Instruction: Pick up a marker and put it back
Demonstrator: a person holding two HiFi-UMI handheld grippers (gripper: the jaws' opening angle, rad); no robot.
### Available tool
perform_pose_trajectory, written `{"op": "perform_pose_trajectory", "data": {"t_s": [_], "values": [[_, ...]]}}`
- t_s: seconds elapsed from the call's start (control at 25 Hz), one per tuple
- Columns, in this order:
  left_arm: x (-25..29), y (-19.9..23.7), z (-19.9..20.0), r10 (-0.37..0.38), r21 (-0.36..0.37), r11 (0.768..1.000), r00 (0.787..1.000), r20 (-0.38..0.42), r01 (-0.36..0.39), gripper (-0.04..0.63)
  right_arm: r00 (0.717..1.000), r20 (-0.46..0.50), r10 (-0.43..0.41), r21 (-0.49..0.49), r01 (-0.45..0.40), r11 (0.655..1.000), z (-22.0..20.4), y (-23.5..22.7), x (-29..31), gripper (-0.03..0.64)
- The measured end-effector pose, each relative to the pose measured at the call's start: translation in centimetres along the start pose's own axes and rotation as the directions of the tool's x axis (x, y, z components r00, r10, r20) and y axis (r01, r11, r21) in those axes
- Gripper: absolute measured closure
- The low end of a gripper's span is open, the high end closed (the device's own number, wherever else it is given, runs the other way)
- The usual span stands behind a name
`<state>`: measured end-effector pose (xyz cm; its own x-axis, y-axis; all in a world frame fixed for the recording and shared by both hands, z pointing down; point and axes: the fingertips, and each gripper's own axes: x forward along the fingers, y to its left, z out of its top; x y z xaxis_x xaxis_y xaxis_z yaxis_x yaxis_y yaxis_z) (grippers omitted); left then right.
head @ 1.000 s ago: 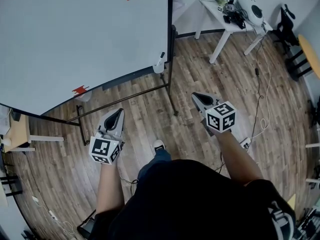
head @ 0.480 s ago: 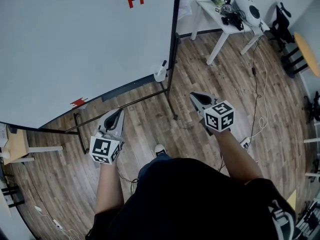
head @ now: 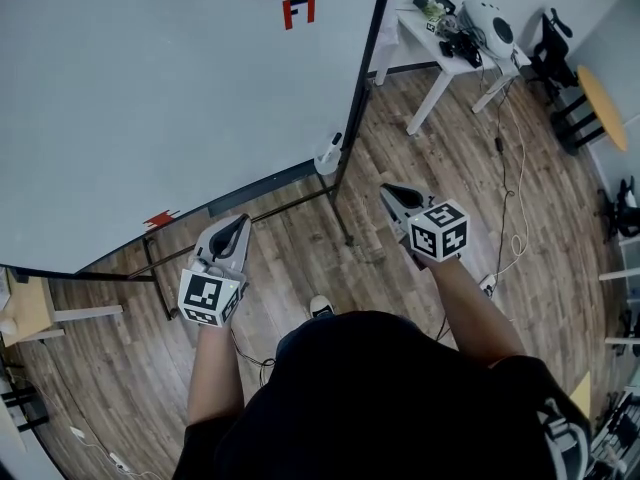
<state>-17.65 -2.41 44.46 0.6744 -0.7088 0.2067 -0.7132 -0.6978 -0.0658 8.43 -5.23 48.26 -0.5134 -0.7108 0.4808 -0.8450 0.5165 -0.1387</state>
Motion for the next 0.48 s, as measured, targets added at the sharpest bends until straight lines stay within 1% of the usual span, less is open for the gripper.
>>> {"op": "perform_pose_trajectory", "data": {"t_s": [0.2,0.48], "values": [[0.2,0.9,0.1,-0.020,0.005,1.000,1.000,0.005,0.020,0.584,1.000,-0.011,-0.005,0.006,0.005,1.000,0.1,0.6,0.8,0.620],[-0.4,1.4,0.8,-0.002,0.013,1.000,1.000,0.018,0.002,0.583,1.000,-0.019,-0.007,-0.005,0.007,1.000,0.5,0.8,0.9,0.620]]}}
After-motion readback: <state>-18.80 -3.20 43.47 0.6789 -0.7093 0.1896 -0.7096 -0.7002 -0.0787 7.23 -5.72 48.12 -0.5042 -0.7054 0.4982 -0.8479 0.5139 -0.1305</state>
